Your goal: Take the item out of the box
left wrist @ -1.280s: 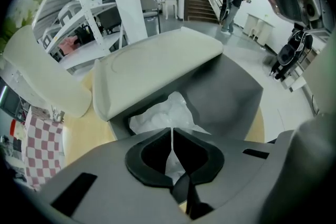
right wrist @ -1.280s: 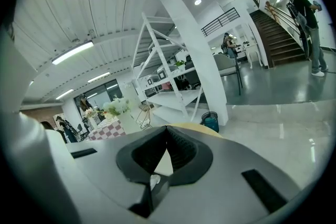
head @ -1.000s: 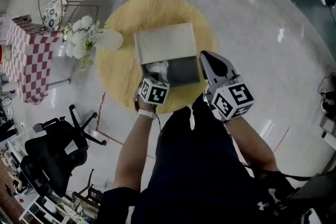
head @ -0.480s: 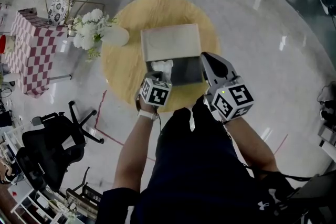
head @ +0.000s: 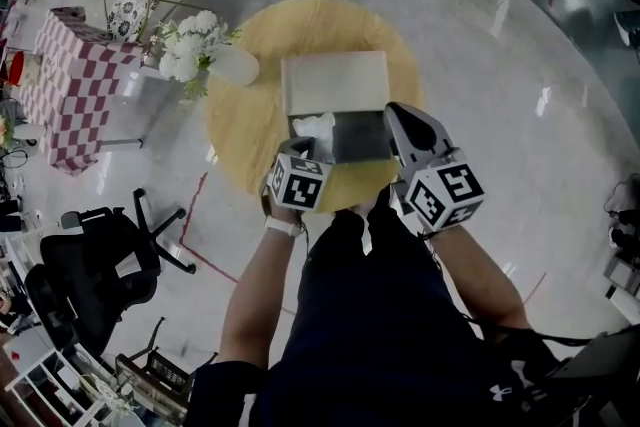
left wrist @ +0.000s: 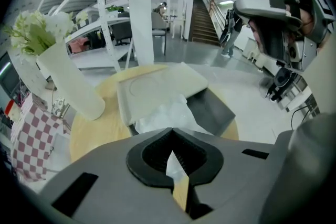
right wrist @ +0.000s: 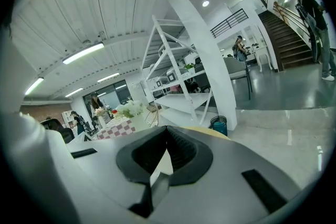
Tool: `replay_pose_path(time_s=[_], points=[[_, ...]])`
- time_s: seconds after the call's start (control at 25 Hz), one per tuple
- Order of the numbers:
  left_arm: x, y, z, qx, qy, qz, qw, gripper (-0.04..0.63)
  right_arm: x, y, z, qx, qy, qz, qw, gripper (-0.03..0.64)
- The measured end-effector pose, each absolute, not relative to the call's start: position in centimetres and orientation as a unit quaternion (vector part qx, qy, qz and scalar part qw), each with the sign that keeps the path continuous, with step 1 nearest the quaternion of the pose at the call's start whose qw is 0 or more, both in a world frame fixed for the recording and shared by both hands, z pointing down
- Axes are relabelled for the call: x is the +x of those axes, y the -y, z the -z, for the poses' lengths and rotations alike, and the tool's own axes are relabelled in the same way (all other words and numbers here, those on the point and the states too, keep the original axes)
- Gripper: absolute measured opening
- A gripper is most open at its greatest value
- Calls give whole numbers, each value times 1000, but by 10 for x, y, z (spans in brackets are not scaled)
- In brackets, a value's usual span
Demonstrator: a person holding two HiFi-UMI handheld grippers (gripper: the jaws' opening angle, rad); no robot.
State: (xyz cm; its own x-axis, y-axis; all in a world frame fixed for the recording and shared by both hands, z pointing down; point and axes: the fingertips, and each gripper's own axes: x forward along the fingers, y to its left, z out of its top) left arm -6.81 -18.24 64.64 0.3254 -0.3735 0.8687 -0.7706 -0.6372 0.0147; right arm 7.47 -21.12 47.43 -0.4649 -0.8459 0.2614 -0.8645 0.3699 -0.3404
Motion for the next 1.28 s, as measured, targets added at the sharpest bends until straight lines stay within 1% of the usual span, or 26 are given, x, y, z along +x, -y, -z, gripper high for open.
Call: replay_pose_path(time_s=[0.64, 1.28], points=[[-72, 196, -537, 818, 431, -340, 170, 17, 53, 211, -432, 492, 851, -184, 9, 8], [-82, 213, -394, 842, 496, -197, 80, 17, 39, 222, -366, 477, 868, -140, -16, 8]])
